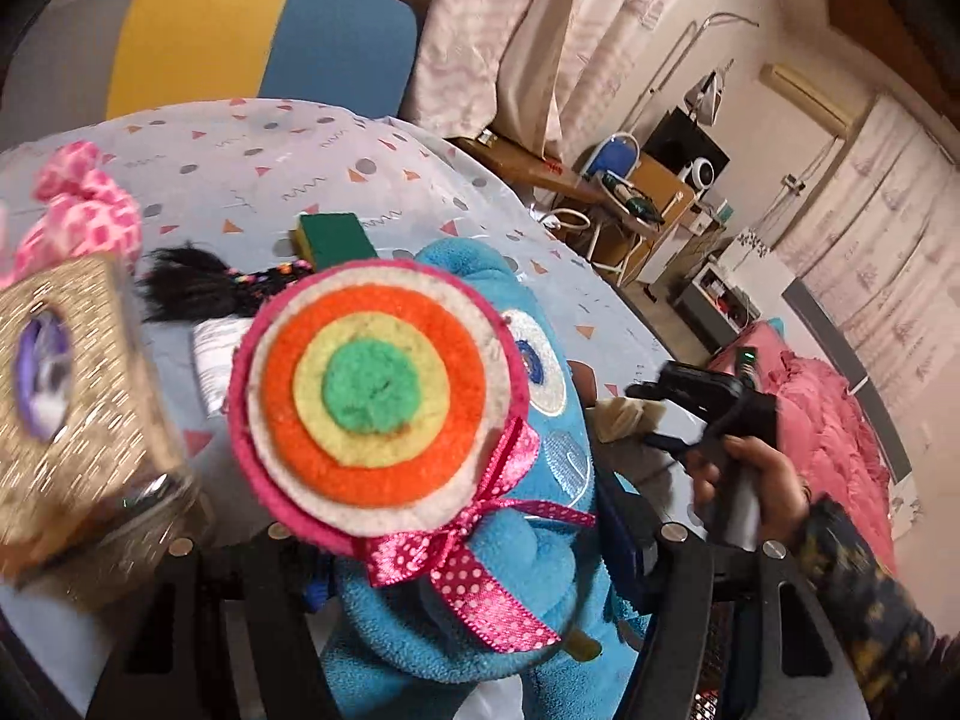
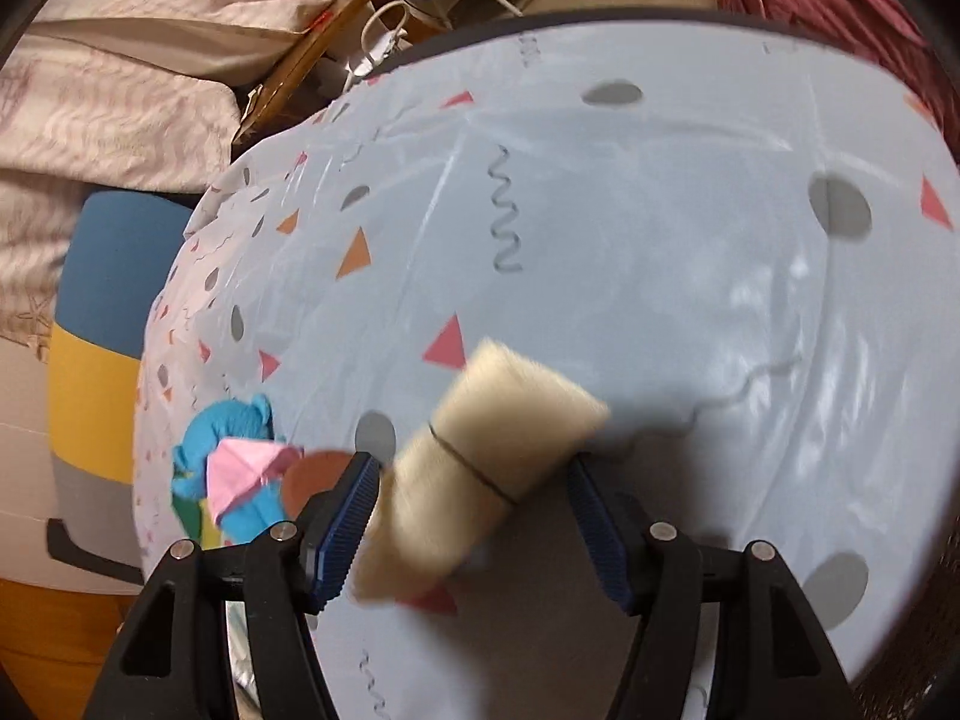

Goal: Organize soft objects
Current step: 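Close right tool on the cream mesh bundle and lift it while left tool grasps the blue lollipop plush, then carry the blue lollipop plush into the gold tin and open left tool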

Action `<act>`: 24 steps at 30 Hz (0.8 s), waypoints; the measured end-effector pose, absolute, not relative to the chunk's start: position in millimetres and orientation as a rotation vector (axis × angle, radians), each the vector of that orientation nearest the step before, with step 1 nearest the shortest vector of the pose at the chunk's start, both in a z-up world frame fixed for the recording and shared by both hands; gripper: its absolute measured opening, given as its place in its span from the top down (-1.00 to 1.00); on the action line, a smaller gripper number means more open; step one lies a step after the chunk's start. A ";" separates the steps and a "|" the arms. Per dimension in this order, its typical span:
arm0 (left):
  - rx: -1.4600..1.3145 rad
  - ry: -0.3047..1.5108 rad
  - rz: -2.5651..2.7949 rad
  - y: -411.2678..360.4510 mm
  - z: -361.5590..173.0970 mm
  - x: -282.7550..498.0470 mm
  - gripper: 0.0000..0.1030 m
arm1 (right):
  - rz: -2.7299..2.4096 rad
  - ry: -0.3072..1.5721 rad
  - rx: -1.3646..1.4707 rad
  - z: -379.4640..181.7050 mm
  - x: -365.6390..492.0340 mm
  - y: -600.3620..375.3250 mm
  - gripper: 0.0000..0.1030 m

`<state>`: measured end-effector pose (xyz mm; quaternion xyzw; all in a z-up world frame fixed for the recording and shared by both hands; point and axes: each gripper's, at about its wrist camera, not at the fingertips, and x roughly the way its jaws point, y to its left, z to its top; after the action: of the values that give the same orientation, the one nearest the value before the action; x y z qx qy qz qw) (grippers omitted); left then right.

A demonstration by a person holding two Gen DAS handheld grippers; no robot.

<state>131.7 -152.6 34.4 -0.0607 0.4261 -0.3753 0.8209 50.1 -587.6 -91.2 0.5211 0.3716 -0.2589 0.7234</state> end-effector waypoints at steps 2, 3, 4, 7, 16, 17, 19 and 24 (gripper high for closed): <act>-0.143 0.900 -0.786 -139.9 36.6 122.9 -0.34 | -0.583 0.845 1.083 -89.7 63.5 -586.8 -0.32; -0.149 0.897 -0.780 -134.4 37.6 119.5 -0.34 | -0.590 0.854 1.058 -89.2 68.2 -586.4 -0.32; -0.154 0.896 -0.774 -130.2 38.3 117.0 -0.34 | -0.594 0.871 1.011 -88.0 74.3 -584.2 -0.28; -0.167 0.884 -0.758 -114.7 41.6 106.8 -0.35 | -0.599 0.952 0.799 -85.0 94.9 -569.2 -0.07; -0.218 0.861 -0.706 -66.3 44.5 80.0 -0.35 | -0.602 1.011 0.518 -55.7 87.7 -533.2 0.10; -0.226 0.859 -0.700 -61.1 44.2 77.9 -0.35 | -0.587 1.004 0.483 -48.7 83.2 -524.4 0.10; -0.247 0.857 -0.677 -47.9 44.1 73.9 -0.35 | -0.553 1.014 0.425 -42.2 79.7 -507.8 0.09; -0.279 0.831 -0.618 -16.0 49.9 63.9 -0.35 | -0.420 1.127 0.251 -65.6 87.7 -457.9 0.04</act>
<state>63.9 -16.0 49.9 -0.1328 0.3959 -0.2945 0.8596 87.7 -457.9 -65.6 0.1178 0.5287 -0.1971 0.8172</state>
